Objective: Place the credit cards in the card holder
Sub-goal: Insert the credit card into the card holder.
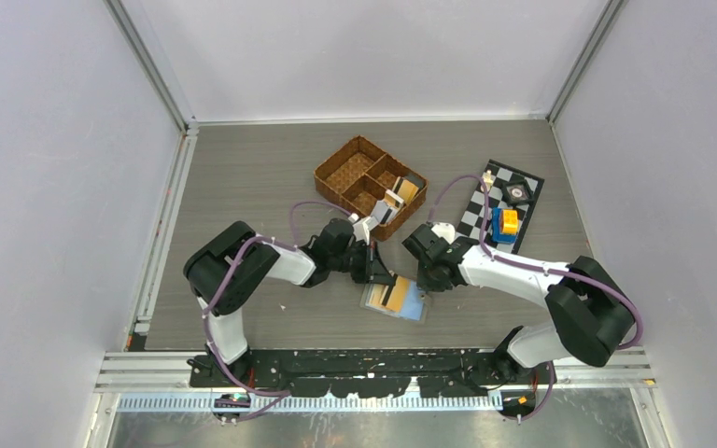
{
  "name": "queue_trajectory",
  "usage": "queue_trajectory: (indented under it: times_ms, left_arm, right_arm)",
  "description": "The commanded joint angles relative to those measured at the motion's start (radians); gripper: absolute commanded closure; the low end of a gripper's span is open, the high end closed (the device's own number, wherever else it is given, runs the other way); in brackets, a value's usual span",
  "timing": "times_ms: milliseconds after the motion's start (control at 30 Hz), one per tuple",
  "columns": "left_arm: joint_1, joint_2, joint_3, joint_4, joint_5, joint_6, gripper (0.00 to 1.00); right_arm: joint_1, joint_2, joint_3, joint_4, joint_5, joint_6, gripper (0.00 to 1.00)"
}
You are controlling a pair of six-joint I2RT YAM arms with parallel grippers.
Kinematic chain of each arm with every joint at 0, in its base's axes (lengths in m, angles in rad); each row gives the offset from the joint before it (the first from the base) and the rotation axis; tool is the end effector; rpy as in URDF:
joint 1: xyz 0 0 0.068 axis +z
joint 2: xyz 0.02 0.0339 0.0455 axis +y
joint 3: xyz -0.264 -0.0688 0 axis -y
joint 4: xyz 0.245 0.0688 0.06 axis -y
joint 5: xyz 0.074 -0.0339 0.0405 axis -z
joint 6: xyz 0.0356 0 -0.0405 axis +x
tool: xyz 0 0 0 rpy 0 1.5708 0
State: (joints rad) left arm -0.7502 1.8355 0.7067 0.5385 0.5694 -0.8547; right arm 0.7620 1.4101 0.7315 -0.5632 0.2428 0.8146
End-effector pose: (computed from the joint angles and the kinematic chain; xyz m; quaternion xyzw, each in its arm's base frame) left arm 0.2316 -0.2421 0.1146 0.0878 0.8525 -0.4971 0.1359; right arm 0.1804 0.1603 0.1643 0.0456 0.9784 0.0310 0.1993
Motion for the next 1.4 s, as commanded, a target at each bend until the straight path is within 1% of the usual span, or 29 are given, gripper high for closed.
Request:
queue_trajectory:
  times_ms: [0, 233, 400, 667, 767, 900, 967, 1000, 1033, 1100, 1200, 1300, 1367]
  left_arm:
    - [0.008, 0.033, 0.013, 0.003, -0.02, 0.041, 1.0]
    - [-0.006, 0.05, -0.037, 0.099, -0.024, -0.025, 1.0]
    - [-0.037, 0.045, -0.07, 0.145, -0.076, -0.054, 1.0]
    - [-0.101, 0.024, -0.09, 0.146, -0.167, -0.07, 1.0]
    - [-0.12, 0.027, -0.09, 0.145, -0.183, -0.071, 1.0]
    - [-0.123, 0.012, -0.081, 0.098, -0.2, -0.047, 1.0]
    - [-0.124, -0.014, -0.07, 0.044, -0.217, -0.021, 1.0]
    - [-0.124, -0.029, -0.062, 0.006, -0.227, -0.005, 0.99]
    - [-0.126, -0.046, -0.055, -0.025, -0.238, 0.01, 0.98]
    - [-0.129, -0.071, -0.044, -0.08, -0.257, 0.033, 0.99]
    - [-0.135, -0.088, -0.035, -0.124, -0.268, 0.047, 0.99]
    - [-0.139, -0.087, -0.029, -0.127, -0.267, 0.046, 0.99]
    - [-0.142, -0.082, -0.026, -0.127, -0.264, 0.044, 0.99]
  right_arm:
    - [0.013, 0.028, 0.021, 0.018, 0.004, 0.025, 0.87]
    - [0.018, 0.03, 0.028, 0.016, 0.011, 0.028, 0.88]
    - [0.02, 0.022, 0.03, 0.015, 0.015, 0.036, 0.88]
    - [0.026, 0.001, 0.022, 0.017, 0.022, 0.05, 0.93]
    - [0.026, -0.007, 0.02, 0.016, 0.026, 0.053, 0.93]
    - [0.028, -0.022, 0.019, 0.008, 0.031, 0.055, 0.93]
    - [0.028, -0.037, 0.02, -0.003, 0.033, 0.055, 0.93]
    - [0.028, -0.046, 0.022, -0.011, 0.034, 0.056, 0.9]
    - [0.029, -0.057, 0.022, -0.018, 0.034, 0.057, 0.85]
    - [0.032, -0.083, 0.026, -0.04, 0.03, 0.058, 0.72]
    - [0.044, -0.142, 0.03, -0.07, 0.024, 0.064, 0.57]
    - [0.052, -0.197, 0.024, -0.084, -0.002, 0.07, 0.46]
    - [0.058, -0.225, 0.017, -0.093, -0.014, 0.078, 0.43]
